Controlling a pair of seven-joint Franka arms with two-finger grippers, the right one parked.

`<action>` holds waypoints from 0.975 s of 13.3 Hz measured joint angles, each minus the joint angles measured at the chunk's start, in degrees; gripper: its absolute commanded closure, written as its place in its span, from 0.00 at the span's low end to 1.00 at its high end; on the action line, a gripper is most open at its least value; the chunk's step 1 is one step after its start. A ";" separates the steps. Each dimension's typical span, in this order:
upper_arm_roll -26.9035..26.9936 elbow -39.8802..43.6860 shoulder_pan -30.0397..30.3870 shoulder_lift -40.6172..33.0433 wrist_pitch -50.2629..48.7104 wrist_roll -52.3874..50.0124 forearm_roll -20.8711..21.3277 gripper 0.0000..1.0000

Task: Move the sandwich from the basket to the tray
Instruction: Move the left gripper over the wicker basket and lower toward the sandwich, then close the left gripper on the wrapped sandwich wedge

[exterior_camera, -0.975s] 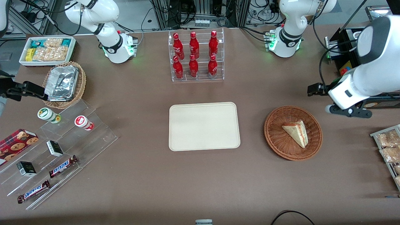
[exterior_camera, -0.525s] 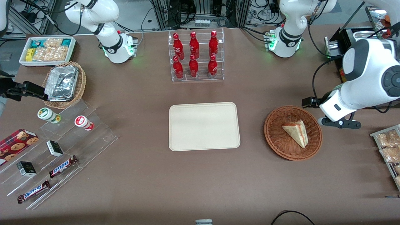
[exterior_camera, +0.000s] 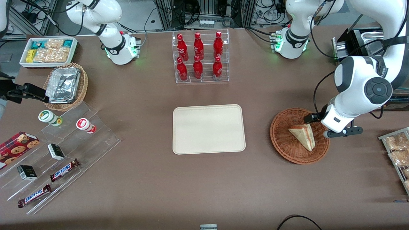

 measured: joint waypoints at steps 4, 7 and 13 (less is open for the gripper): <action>-0.03 -4.05 -0.01 0.01 7.71 -19.47 0.00 0.00; 0.04 -6.65 0.04 0.05 11.03 -24.58 0.00 0.00; 0.10 -8.10 0.22 3.10 13.89 -25.20 0.00 0.00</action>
